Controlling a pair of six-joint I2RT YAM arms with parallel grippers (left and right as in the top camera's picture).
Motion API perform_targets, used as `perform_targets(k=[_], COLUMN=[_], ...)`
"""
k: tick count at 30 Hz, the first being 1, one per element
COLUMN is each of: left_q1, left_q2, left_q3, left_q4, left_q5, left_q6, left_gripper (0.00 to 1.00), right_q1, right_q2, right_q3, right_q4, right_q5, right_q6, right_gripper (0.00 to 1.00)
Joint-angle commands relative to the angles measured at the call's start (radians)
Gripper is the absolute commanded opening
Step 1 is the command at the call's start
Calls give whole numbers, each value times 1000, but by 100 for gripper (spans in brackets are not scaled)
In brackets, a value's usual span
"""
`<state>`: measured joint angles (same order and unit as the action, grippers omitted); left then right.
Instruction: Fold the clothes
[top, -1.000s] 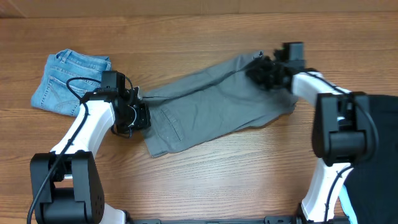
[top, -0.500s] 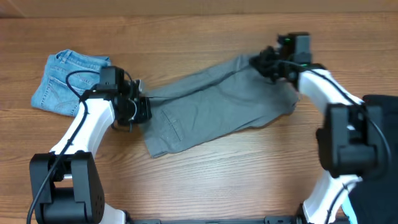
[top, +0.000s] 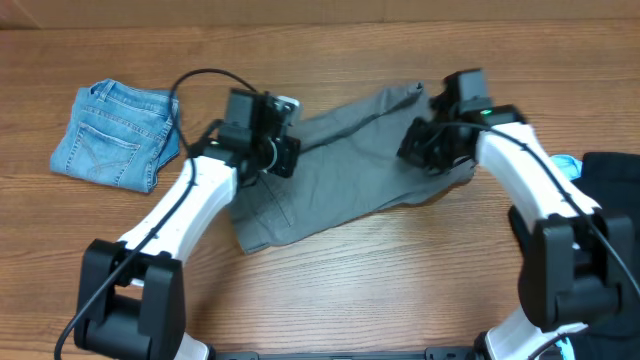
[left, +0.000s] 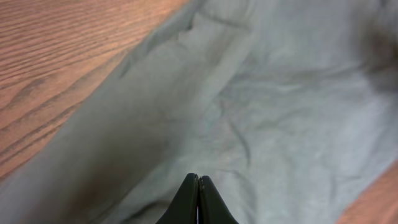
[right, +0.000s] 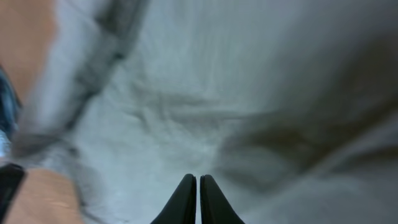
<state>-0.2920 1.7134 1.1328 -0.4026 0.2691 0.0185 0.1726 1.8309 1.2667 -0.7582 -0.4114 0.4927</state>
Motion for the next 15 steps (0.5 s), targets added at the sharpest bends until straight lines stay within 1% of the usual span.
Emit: perform_targets(k=[1,4,5,8,10,12,15], left_q1=[10,36,52,109,157,218,286], left_q2=[90,150,169,194,196,196,195], left_q3=[15,15,16,22,40,98,232], left_q4=[18,72,103,171,186,143,-33], left_q5=[-147,-185,-204,-266,-278,-277,-278], left_q6=[93,101,95,41,9,0,4], left_gripper=[4,4,4,4,4,4,4], right_q1=[36,58,64,68,68,68,68], right_q2=[34,53,60,74,87,92,92], right_q3=[-54,-101,-122,-153,-163,-164,-164], right_q4=[47,105,107,105,96,87,73], right_q5=[11,27,62,92,105,108,107], right_q6=[10,48,87,96,95,95,95], right_gripper=[7,7,7,7,7,7,8])
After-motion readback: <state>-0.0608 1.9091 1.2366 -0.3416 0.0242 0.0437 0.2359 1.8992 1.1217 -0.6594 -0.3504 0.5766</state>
